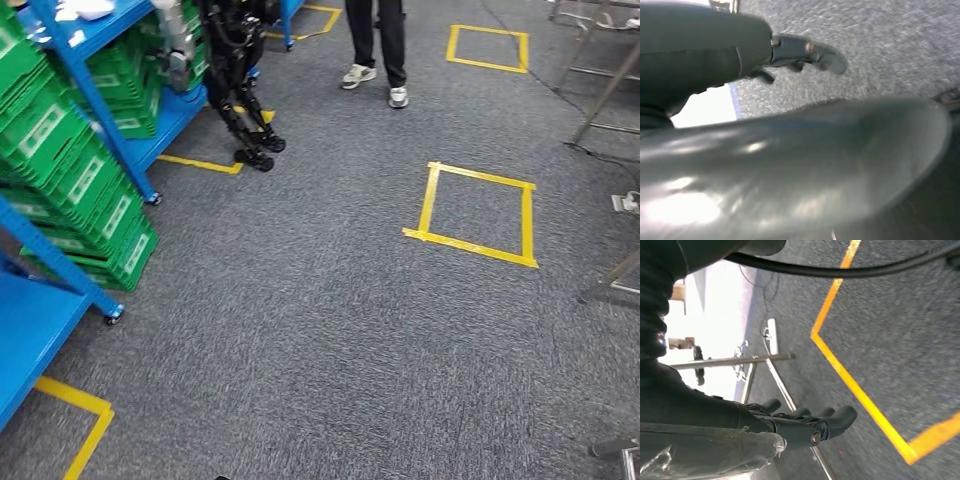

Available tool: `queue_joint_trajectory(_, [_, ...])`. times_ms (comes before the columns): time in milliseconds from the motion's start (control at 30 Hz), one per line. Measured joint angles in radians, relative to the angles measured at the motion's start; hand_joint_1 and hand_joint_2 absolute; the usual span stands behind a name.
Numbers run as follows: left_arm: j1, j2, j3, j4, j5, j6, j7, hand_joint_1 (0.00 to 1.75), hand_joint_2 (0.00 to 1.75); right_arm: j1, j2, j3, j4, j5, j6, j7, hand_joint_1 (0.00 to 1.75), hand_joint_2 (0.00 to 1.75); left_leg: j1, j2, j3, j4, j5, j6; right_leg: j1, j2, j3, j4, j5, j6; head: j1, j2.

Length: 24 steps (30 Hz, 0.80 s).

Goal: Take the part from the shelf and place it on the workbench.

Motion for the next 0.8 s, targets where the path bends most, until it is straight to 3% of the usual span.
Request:
queue_joint_trajectory(67, [-0.001,-0.001,0.001,0.000,0.002,0.002,0.001,0.00,0.00,0.003,0.000,0.000,0.000,0.000,0.000,0.000,0.00,1.75,0.004,-0.024,0.000,-0.001,0.002,0.007,-0.003,0.055,-0.055,0.118,-0.061,0.008,0.006,0.000])
queue_joint_trajectory(133, [-0.002,-0.002,0.001,0.000,0.004,0.002,0.001,0.00,0.00,0.006,0.000,-0.001,0.000,-0.001,0.000,-0.001,0.00,1.75,0.004,-0.051,-0.001,-0.001,0.003,0.009,-0.004,0.071,-0.116,0.239,-0.104,0.011,0.009,0.000])
queue_joint_trajectory(167, [-0.001,-0.002,0.001,0.000,0.004,0.002,0.001,0.00,0.00,0.007,0.000,-0.002,0.000,-0.002,0.001,-0.001,0.00,1.75,0.005,-0.065,0.000,-0.001,0.003,0.009,-0.004,0.073,-0.126,0.255,-0.099,0.012,0.009,0.000])
queue_joint_trajectory(200, [0.000,-0.002,0.001,0.000,0.004,0.002,0.001,0.00,0.00,0.007,0.000,-0.002,0.000,-0.002,0.001,-0.002,0.00,1.75,0.006,-0.079,0.000,-0.001,0.004,0.008,-0.005,0.075,-0.118,0.230,-0.074,0.012,0.009,0.000])
queue_joint_trajectory(233, [0.001,-0.002,0.001,0.000,0.004,0.002,0.001,0.00,0.00,0.007,0.000,-0.002,0.000,-0.002,0.003,-0.003,0.00,1.75,0.007,-0.094,0.001,0.000,0.004,0.006,-0.008,0.084,-0.091,0.169,-0.036,0.013,0.010,0.000])
queue_joint_trajectory(300, [-0.001,-0.002,0.000,0.000,-0.007,0.001,0.003,0.00,0.00,0.007,0.000,-0.003,0.000,-0.004,0.006,-0.003,0.00,1.75,0.009,-0.123,-0.001,0.006,0.004,-0.004,-0.017,0.132,-0.030,0.035,0.022,0.012,0.010,0.000])
queue_joint_trajectory(367, [-0.002,-0.001,-0.002,0.000,-0.030,-0.006,0.009,0.00,0.00,0.005,0.000,-0.004,0.000,-0.005,0.013,-0.002,0.00,1.75,0.010,-0.145,-0.007,0.008,0.006,-0.019,-0.020,0.165,-0.001,-0.024,0.033,0.003,0.009,0.000])
queue_joint_trajectory(433, [0.000,0.001,-0.005,0.001,-0.044,-0.011,0.017,0.00,0.00,0.003,0.000,-0.004,0.000,-0.007,0.018,0.000,0.00,1.75,0.014,-0.164,-0.013,0.003,0.013,-0.032,-0.017,0.149,0.003,-0.028,0.036,-0.013,0.009,0.000])
queue_joint_trajectory(467, [0.001,0.001,-0.005,0.001,-0.045,-0.012,0.019,0.00,0.00,0.002,0.000,-0.004,0.000,-0.008,0.019,0.001,0.00,1.75,0.014,-0.155,-0.017,0.006,0.010,-0.037,-0.017,0.138,0.003,-0.030,0.039,-0.020,0.008,0.000])
queue_joint_trajectory(533, [-0.001,0.002,-0.005,0.002,-0.044,-0.010,0.021,0.00,0.00,0.003,0.000,-0.004,0.000,-0.009,0.020,0.001,0.00,1.75,0.010,-0.105,-0.047,0.066,-0.031,-0.045,-0.017,0.110,0.004,-0.035,0.042,-0.032,0.000,0.000])
queue_joint_trajectory(567, [-0.002,0.001,-0.005,0.002,-0.043,-0.010,0.021,0.00,0.00,0.005,0.000,-0.005,0.000,-0.010,0.020,0.001,0.00,1.75,0.008,-0.072,-0.076,0.126,-0.065,-0.048,-0.014,0.095,0.004,-0.036,0.042,-0.037,-0.005,0.000])
queue_joint_trajectory(600, [-0.003,0.001,-0.005,0.002,-0.042,-0.009,0.020,0.00,0.00,0.006,0.000,-0.005,0.000,-0.011,0.020,0.001,0.00,1.75,0.008,-0.054,-0.110,0.196,-0.098,-0.050,-0.012,0.079,0.003,-0.036,0.041,-0.039,-0.007,0.000])
queue_joint_trajectory(633, [-0.002,0.001,-0.005,0.002,-0.040,-0.008,0.020,0.00,0.00,0.008,0.000,-0.006,0.000,-0.011,0.019,0.001,0.00,1.75,0.008,-0.046,-0.137,0.254,-0.118,-0.051,-0.009,0.063,0.003,-0.036,0.040,-0.041,-0.007,0.000])
queue_joint_trajectory(667, [-0.001,0.001,-0.005,0.002,-0.038,-0.008,0.019,0.00,0.00,0.008,0.000,-0.008,0.000,-0.012,0.019,0.001,0.00,1.75,0.008,-0.042,-0.151,0.284,-0.120,-0.051,-0.008,0.048,0.004,-0.036,0.038,-0.043,-0.007,0.000])
queue_joint_trajectory(733, [0.001,0.001,-0.005,0.002,-0.035,-0.008,0.018,0.00,0.00,0.007,0.000,-0.012,0.000,-0.013,0.019,0.001,0.00,1.75,0.008,-0.036,-0.121,0.231,-0.072,-0.047,-0.006,0.022,0.007,-0.036,0.036,-0.043,-0.007,0.000])
queue_joint_trajectory(800, [0.000,0.000,-0.004,0.002,-0.034,-0.008,0.017,0.00,0.00,0.004,0.000,-0.013,0.000,-0.013,0.019,0.001,0.00,1.75,0.000,0.009,-0.046,0.091,-0.013,-0.038,-0.003,0.001,0.013,-0.036,0.032,-0.038,-0.008,0.000])
